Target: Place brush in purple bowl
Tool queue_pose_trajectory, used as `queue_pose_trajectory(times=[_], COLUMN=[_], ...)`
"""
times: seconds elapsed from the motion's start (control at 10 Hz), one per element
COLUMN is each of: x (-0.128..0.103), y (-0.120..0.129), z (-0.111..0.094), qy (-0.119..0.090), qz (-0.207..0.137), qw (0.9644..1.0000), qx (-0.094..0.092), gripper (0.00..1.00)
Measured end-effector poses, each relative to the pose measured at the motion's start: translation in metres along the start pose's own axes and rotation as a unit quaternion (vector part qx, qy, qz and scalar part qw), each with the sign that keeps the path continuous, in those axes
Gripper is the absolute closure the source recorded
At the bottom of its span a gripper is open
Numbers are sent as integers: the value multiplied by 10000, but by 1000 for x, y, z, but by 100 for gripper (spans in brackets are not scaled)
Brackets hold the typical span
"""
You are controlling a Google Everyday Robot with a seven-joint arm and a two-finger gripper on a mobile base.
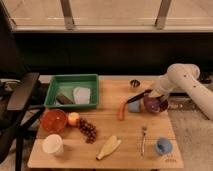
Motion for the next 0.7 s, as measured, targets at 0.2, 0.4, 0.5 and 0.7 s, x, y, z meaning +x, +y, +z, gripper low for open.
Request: queue_pose_trajectory(times=[0.2,0.4,0.5,0.7], x=[2,7,7,5], y=[1,5,6,10], z=[8,14,16,22], qy=[-123,-238,-277,-376], qz=[-29,-30,-35,-71], qw=[9999,9996,9994,9991], qx=[93,172,194,194], gripper=[100,100,96,78])
